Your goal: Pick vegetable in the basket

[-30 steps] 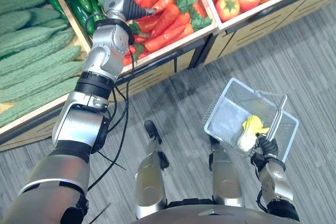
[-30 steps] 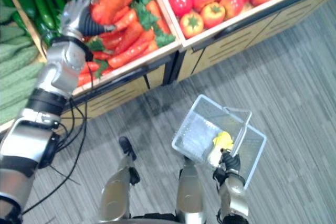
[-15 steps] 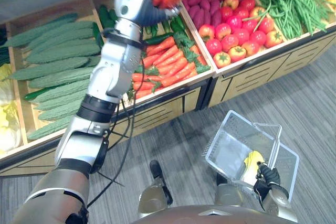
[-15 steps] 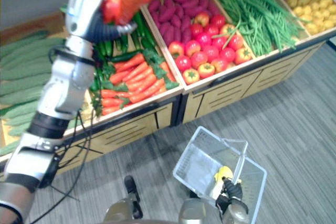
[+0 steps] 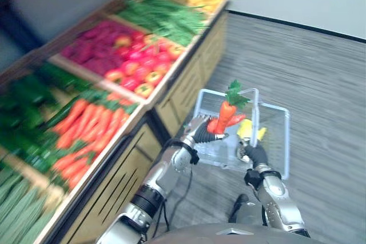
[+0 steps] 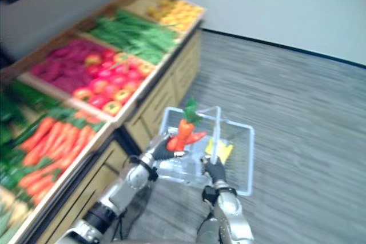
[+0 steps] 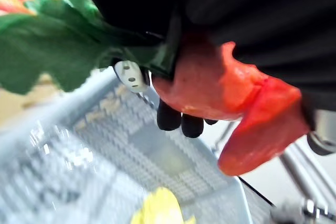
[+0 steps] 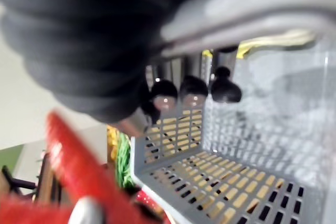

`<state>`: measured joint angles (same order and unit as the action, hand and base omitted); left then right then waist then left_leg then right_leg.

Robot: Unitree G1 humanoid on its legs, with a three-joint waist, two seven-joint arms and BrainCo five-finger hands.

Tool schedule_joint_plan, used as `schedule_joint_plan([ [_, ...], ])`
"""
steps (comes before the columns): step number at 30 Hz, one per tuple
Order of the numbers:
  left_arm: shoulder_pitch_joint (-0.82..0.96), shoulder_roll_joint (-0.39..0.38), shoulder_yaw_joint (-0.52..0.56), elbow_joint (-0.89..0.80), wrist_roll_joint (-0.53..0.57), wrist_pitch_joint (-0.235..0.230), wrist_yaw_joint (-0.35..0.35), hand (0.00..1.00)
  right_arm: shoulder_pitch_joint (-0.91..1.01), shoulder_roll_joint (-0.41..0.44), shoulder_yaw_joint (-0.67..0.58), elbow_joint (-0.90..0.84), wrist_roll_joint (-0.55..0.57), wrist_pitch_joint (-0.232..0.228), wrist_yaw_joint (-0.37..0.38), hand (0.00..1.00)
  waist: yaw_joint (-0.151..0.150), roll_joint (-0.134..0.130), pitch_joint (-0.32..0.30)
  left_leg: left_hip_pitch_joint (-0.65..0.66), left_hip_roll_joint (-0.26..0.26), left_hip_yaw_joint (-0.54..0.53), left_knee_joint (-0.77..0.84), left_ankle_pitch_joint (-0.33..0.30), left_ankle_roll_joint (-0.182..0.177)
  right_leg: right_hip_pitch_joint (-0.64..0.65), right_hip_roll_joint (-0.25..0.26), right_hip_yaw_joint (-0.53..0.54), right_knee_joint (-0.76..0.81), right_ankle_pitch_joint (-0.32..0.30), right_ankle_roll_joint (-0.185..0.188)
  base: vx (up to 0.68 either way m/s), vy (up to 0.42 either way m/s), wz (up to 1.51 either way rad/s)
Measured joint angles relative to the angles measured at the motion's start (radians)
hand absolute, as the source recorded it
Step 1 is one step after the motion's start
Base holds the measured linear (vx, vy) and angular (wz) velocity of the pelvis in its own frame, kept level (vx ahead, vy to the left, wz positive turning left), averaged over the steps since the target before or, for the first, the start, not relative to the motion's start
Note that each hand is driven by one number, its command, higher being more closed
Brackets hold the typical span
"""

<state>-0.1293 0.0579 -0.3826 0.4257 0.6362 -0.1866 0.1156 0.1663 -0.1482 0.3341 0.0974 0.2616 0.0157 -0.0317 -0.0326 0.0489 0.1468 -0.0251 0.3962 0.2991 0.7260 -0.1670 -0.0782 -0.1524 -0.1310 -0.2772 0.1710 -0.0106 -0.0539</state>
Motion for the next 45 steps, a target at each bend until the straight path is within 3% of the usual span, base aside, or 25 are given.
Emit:
schedule_joint_plan([
  [2, 0.018, 0.001, 0.031, 0.001, 0.000, 0.006, 0.028, 1.00, -0.018, -0.021, 0.060, 0.001, 0.014, 0.011, 0.017, 1.00, 0.029, -0.011, 0.008, -0.036, -0.120, -0.098, -0.093, -0.127, 0.006, -0.005, 0.030, 0.105, -0.031, 0.010, -0.016, 0.19, 0.054, -1.86],
  [4, 0.035, 0.011, 0.057, 0.034, 0.016, 0.038, 0.042, 1.00, -0.038, -0.029, 0.136, -0.017, 0.036, 0.011, 0.051, 1.00, 0.046, -0.010, 0.007, -0.068, -0.218, -0.217, -0.285, -0.149, -0.002, 0.007, 0.053, 0.198, -0.080, 0.022, -0.029, 0.18, 0.086, -1.72],
  [5, 0.042, 0.015, 0.061, 0.044, 0.020, 0.051, 0.042, 1.00, -0.045, -0.034, 0.161, -0.029, 0.052, 0.011, 0.066, 1.00, 0.051, -0.006, 0.005, -0.067, -0.248, -0.264, -0.368, -0.129, -0.020, 0.012, 0.060, 0.223, -0.100, 0.040, -0.021, 0.12, 0.135, -1.69],
  [6, 0.052, 0.010, 0.058, 0.056, 0.024, 0.065, 0.043, 1.00, -0.051, -0.062, 0.200, -0.075, 0.072, 0.011, 0.094, 1.00, 0.056, 0.029, 0.005, -0.075, -0.236, -0.315, -0.478, 0.002, -0.025, 0.039, 0.102, 0.261, -0.151, 0.081, 0.029, 0.14, 0.174, -1.62],
  [7, 0.052, 0.026, 0.064, 0.081, 0.025, 0.069, 0.044, 1.00, -0.049, -0.063, 0.233, -0.101, 0.075, 0.008, 0.120, 1.00, 0.065, 0.023, 0.012, -0.059, -0.227, -0.261, -0.442, -0.021, -0.026, 0.064, 0.107, 0.300, -0.195, 0.127, 0.065, 0.15, 0.187, -1.27],
  [9, 0.017, 0.040, 0.074, 0.132, 0.037, 0.081, 0.043, 1.00, -0.043, -0.073, 0.244, -0.169, 0.091, 0.008, 0.160, 1.00, 0.042, -0.016, 0.012, -0.025, -0.254, -0.240, -0.487, -0.017, -0.011, 0.085, 0.081, 0.319, -0.239, 0.142, 0.080, 0.18, 0.157, -0.45],
  [10, -0.002, 0.040, 0.072, 0.152, 0.044, 0.090, 0.044, 0.00, -0.038, -0.078, 0.242, -0.204, 0.099, 0.008, 0.170, 1.00, 0.040, -0.026, 0.007, 0.000, -0.264, -0.222, -0.530, 0.000, -0.011, 0.088, 0.072, 0.326, -0.248, 0.146, 0.079, 0.22, 0.131, -0.19],
  [15, -0.104, 0.042, 0.065, 0.174, 0.062, 0.094, 0.046, 0.00, 0.037, -0.099, 0.157, -0.320, 0.209, -0.020, 0.225, 1.00, 0.028, -0.031, 0.000, 0.053, -0.292, -0.199, -0.629, 0.036, -0.010, 0.093, 0.046, 0.325, -0.266, 0.147, 0.085, 0.19, 0.084, -0.03],
  [20, -0.140, 0.041, 0.047, 0.192, 0.059, 0.091, 0.047, 0.00, 0.131, -0.096, 0.090, -0.314, 0.251, -0.020, 0.225, 1.00, 0.019, -0.032, -0.001, 0.075, -0.294, -0.198, -0.662, 0.056, -0.020, 0.101, 0.040, 0.311, -0.266, 0.147, 0.086, 0.08, 0.026, 0.02],
  [22, -0.132, 0.038, 0.046, 0.160, 0.051, 0.090, 0.045, 0.00, 0.167, -0.086, 0.054, -0.298, 0.253, -0.012, 0.227, 1.00, 0.018, -0.033, -0.001, 0.076, -0.295, -0.201, -0.671, 0.060, -0.015, 0.101, 0.039, 0.298, -0.266, 0.147, 0.086, 0.01, 0.003, 0.11],
  [24, -0.082, 0.063, 0.019, 0.016, -0.010, 0.074, 0.026, 0.00, 0.184, -0.054, -0.045, -0.214, 0.231, -0.008, 0.231, 1.00, 0.014, -0.034, -0.003, 0.075, -0.297, -0.208, -0.681, 0.064, -0.011, 0.101, 0.035, 0.285, -0.266, 0.144, 0.090, -0.03, 0.003, 0.14],
  [25, -0.048, 0.087, -0.019, -0.071, -0.077, 0.050, -0.003, 0.00, 0.182, -0.046, -0.085, -0.156, 0.216, -0.005, 0.227, 1.00, 0.013, -0.036, -0.005, 0.076, -0.301, -0.210, -0.686, 0.066, -0.008, 0.100, 0.031, 0.283, -0.266, 0.140, 0.095, -0.06, 0.012, 0.11],
  [27, 0.041, 0.164, -0.072, -0.303, -0.326, -0.007, -0.110, 0.00, 0.154, -0.016, -0.234, 0.035, 0.143, -0.001, 0.207, 1.00, 0.016, -0.026, -0.020, 0.069, -0.313, -0.225, -0.694, 0.064, -0.005, 0.101, 0.016, 0.271, -0.267, 0.116, 0.122, -0.07, 0.006, 0.19],
  [28, 0.047, 0.174, -0.073, -0.320, -0.352, -0.009, -0.118, 0.00, 0.151, -0.015, -0.247, 0.055, 0.136, -0.001, 0.203, 1.00, 0.016, -0.025, -0.022, 0.068, -0.313, -0.227, -0.694, 0.064, -0.005, 0.101, 0.015, 0.268, -0.267, 0.116, 0.122, -0.10, -0.012, 0.21],
  [29, 0.073, 0.265, -0.073, -0.420, -0.562, -0.014, -0.188, 0.00, 0.145, -0.025, -0.332, 0.175, 0.071, -0.001, 0.184, 1.00, 0.023, -0.010, -0.043, 0.058, -0.315, -0.231, -0.695, 0.061, -0.001, 0.101, 0.013, 0.260, -0.267, 0.107, 0.133, -0.10, -0.016, 0.16],
  [30, 0.080, 0.324, -0.073, -0.473, -0.679, -0.014, -0.228, 0.00, 0.143, -0.031, -0.370, 0.234, 0.036, 0.000, 0.181, 1.00, 0.030, -0.002, -0.051, 0.059, -0.315, -0.236, -0.701, 0.060, 0.000, 0.105, 0.013, 0.258, -0.267, 0.101, 0.139, -0.11, -0.026, 0.25],
  [31, 0.082, 0.389, -0.070, -0.531, -0.855, -0.012, -0.312, 0.00, 0.142, -0.032, -0.411, 0.290, -0.007, 0.002, 0.171, 1.00, 0.029, 0.005, -0.063, 0.060, -0.316, -0.244, -0.708, 0.061, -0.001, 0.108, 0.013, 0.245, -0.267, 0.101, 0.139, -0.06, -0.031, 0.21],
  [32, 0.082, 0.413, -0.064, -0.556, -0.925, -0.010, -0.348, 0.00, 0.141, -0.031, -0.425, 0.311, -0.022, 0.005, 0.166, 1.00, 0.029, 0.005, -0.066, 0.059, -0.318, -0.249, -0.711, 0.063, 0.000, 0.109, 0.012, 0.240, -0.267, 0.101, 0.139, -0.05, -0.027, 0.23],
  [34, 0.090, 0.407, 0.010, -0.605, -1.185, 0.017, -0.459, 0.00, 0.138, -0.028, -0.458, 0.387, -0.074, 0.014, 0.148, 1.00, 0.024, 0.009, -0.077, 0.065, -0.322, -0.252, -0.723, 0.078, 0.003, 0.111, 0.008, 0.234, -0.268, 0.105, 0.139, -0.03, -0.008, 0.06],
  [37, 0.109, 0.280, 0.184, -0.519, -1.433, 0.054, -0.491, 0.00, 0.103, -0.019, -0.503, 0.442, -0.134, 0.016, 0.130, 1.00, 0.017, 0.009, -0.079, 0.082, -0.324, -0.253, -0.727, 0.085, 0.009, 0.126, 0.006, 0.230, -0.269, 0.113, 0.130, -0.02, 0.001, 0.01],
  [41, 0.161, 0.229, 0.359, -0.283, -1.483, 0.052, -0.467, 0.00, 0.107, -0.018, -0.571, 0.470, -0.158, 0.016, 0.120, 1.00, 0.019, -0.007, -0.095, 0.083, -0.321, -0.260, -0.728, 0.085, 0.008, 0.130, 0.008, 0.219, -0.273, 0.110, 0.131, 0.00, -0.010, 0.06],
  [45, 0.186, 0.221, 0.435, 0.078, -1.300, 0.048, -0.385, 0.00, 0.103, -0.019, -0.603, 0.502, -0.164, 0.016, 0.108, 1.00, 0.020, -0.041, -0.098, 0.100, -0.320, -0.267, -0.735, 0.087, 0.007, 0.147, 0.009, 0.210, -0.273, 0.109, 0.131, 0.01, -0.004, 0.05],
])
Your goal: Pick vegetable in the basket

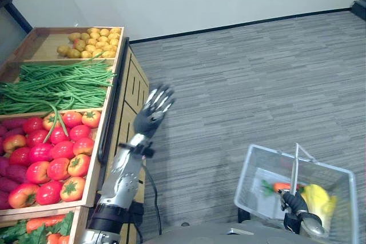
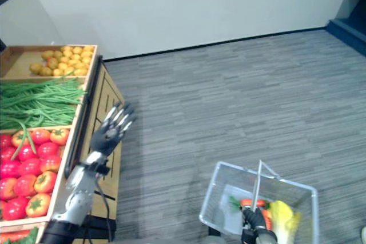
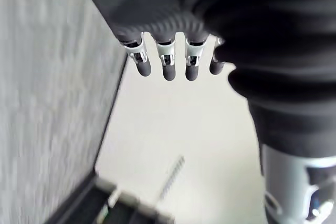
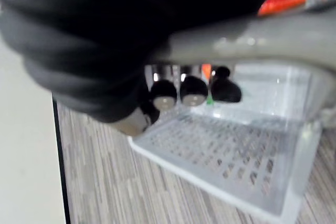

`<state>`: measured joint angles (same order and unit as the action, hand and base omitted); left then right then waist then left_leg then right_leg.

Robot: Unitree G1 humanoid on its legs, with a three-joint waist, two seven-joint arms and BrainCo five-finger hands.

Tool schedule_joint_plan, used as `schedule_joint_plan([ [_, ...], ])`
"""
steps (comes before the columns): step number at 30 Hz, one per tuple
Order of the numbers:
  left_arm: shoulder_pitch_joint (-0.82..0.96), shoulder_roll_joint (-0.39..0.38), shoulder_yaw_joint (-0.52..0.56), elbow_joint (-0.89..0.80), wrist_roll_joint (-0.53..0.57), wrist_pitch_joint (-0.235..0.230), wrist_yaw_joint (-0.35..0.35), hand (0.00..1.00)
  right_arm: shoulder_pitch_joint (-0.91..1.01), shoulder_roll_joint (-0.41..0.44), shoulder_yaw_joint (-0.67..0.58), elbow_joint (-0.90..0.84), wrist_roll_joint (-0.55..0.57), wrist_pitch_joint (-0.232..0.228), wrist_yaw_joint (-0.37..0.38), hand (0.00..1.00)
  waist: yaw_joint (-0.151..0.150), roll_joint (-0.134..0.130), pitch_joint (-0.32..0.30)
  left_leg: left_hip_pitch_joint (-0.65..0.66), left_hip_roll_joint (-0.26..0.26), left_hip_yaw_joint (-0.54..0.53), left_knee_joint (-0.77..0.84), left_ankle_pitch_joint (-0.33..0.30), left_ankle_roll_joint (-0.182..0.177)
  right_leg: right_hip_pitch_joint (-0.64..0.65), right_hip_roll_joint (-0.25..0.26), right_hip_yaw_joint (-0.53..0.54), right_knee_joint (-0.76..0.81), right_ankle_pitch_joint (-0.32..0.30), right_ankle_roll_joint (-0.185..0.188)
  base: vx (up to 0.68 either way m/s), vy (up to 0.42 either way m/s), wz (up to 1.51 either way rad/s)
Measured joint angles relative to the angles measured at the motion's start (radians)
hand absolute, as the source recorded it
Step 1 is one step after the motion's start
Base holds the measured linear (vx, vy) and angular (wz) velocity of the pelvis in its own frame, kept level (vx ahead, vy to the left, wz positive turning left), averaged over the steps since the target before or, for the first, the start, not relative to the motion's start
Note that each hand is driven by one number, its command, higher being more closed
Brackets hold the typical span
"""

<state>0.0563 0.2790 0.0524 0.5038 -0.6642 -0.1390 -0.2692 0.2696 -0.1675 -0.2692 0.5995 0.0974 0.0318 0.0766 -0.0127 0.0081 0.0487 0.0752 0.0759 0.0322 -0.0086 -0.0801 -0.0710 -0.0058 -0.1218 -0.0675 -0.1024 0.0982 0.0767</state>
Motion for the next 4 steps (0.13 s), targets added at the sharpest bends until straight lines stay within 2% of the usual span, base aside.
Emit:
schedule_joint_plan([
  [2, -0.001, -0.023, 0.083, 0.289, 0.202, 0.000, 0.073, 0.00, -0.020, 0.007, 0.001, 0.046, 0.000, -0.001, -0.001, 1.00, -0.002, -0.024, 0.001, 0.017, 0.000, 0.000, -0.008, 0.001, 0.000, 0.015, -0.001, -0.002, 0.000, -0.003, -0.001, 0.00, 0.000, 0.00],
  [4, 0.001, -0.050, 0.167, 0.454, 0.304, 0.023, 0.130, 0.00, -0.032, 0.011, -0.001, 0.073, 0.000, -0.001, -0.010, 1.00, -0.006, -0.035, -0.003, 0.022, -0.001, 0.005, -0.009, 0.001, 0.000, 0.016, -0.003, 0.000, 0.000, -0.003, -0.001, 0.01, 0.004, -0.02],
])
